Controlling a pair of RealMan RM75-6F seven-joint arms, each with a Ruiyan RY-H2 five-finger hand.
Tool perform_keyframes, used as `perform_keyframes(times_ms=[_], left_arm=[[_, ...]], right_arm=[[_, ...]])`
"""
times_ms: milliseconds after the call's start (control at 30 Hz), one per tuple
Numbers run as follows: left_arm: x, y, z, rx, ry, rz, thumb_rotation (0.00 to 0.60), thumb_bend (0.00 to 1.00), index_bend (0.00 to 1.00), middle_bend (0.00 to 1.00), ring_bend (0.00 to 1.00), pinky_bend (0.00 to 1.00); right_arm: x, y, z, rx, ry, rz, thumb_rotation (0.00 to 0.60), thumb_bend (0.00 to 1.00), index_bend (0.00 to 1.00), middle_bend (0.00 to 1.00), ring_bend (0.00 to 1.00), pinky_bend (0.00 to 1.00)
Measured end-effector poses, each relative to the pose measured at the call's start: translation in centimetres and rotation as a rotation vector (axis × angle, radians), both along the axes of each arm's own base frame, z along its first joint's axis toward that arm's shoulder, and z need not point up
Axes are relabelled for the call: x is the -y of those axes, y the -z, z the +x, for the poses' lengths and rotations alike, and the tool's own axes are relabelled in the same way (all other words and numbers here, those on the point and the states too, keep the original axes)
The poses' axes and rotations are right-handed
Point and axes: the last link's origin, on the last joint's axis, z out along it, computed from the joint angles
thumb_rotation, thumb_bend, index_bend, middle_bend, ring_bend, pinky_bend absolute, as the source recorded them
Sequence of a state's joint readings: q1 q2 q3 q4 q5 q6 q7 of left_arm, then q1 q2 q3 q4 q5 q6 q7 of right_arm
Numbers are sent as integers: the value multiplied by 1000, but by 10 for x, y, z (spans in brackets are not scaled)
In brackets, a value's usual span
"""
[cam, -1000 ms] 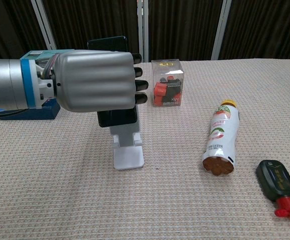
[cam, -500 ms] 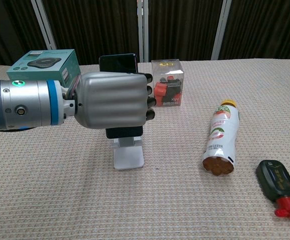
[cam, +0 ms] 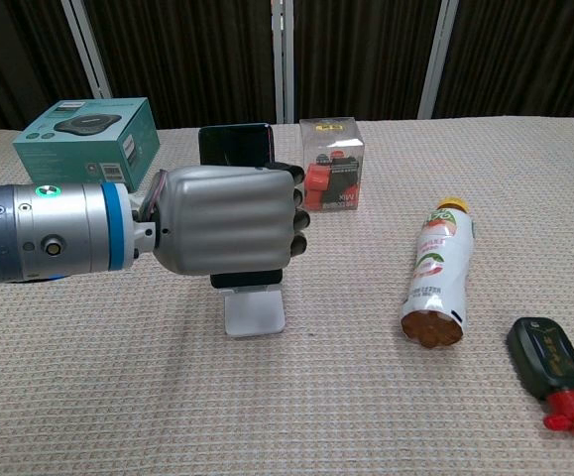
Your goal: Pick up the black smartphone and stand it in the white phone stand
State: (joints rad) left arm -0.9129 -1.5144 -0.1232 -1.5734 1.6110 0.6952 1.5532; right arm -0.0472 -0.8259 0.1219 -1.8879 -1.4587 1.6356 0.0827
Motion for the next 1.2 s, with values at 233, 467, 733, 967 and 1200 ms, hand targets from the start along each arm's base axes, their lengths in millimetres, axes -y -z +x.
perform_keyframes(times_ms=[233, 467, 733, 967, 1200], left_arm=[[2, 4, 0, -6, 8, 12, 600, 0, 367, 196, 277, 280], [3, 4, -1, 5, -11, 28, 600, 0, 95, 0, 46, 179], [4, -6, 0, 15, -3, 42, 600, 0, 49, 0, 0, 92], [1, -32, 10, 145, -50, 58, 600, 0, 45, 0, 0, 72], [-16, -89, 2, 476, -262, 92, 600, 0, 34, 0, 0, 0]], right_arm=[[0, 0, 0, 2, -2, 1, 600, 0, 0, 0, 0, 0], [-1, -1, 0, 3, -3, -1, 600, 0, 0, 0, 0, 0], [-1, 0, 1, 0, -5, 3, 600, 0, 0, 0, 0, 0], [-1, 1, 1, -3, -6, 5, 600, 0, 0, 0, 0, 0], [-3, 2, 3, -3, -13, 11, 600, 0, 0, 0, 0, 0]])
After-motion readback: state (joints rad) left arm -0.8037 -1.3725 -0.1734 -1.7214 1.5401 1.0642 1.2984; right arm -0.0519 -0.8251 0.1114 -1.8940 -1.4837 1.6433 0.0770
